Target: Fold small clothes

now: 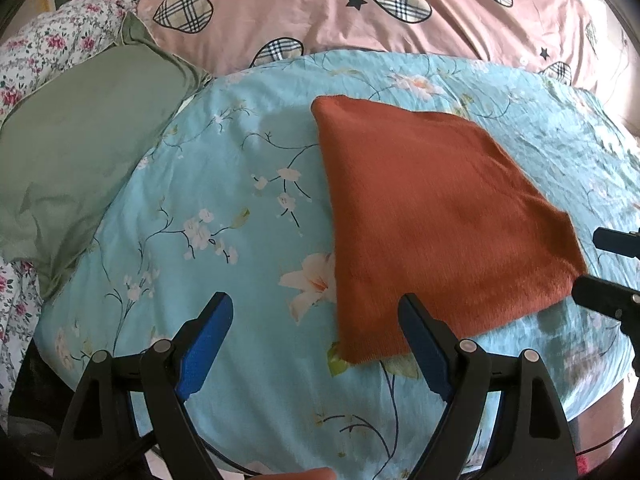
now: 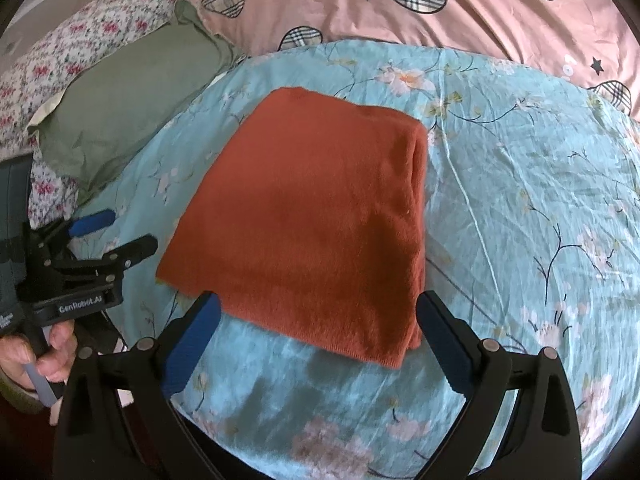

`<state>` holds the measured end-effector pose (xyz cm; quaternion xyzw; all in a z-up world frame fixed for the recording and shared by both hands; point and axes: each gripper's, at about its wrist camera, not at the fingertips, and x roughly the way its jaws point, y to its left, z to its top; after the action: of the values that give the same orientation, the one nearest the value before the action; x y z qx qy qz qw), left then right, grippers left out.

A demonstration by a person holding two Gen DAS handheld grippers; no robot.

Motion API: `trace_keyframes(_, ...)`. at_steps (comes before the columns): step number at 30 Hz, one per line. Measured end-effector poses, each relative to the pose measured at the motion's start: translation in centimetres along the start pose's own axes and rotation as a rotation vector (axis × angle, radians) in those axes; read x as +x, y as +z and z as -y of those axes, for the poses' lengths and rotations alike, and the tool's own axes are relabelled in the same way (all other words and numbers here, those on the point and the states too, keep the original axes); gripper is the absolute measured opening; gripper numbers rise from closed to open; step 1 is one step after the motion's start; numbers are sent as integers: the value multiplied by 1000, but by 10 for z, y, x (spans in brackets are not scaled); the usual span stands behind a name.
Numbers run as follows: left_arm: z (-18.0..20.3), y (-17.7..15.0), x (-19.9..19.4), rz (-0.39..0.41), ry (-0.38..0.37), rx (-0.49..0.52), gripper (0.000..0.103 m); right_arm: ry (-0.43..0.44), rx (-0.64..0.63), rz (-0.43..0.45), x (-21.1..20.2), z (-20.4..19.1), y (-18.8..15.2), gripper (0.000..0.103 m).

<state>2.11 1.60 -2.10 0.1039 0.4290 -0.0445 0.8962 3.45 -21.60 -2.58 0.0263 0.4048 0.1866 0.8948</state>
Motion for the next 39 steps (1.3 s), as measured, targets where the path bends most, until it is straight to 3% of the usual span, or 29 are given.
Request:
trace_keyframes(16,-12,23,18,-10,13,-47,85,30,164,48,18,38,49,98)
trace_keyframes(39,-2,31,20,-8,24,-62,85,21,128,7,16,17,29,98)
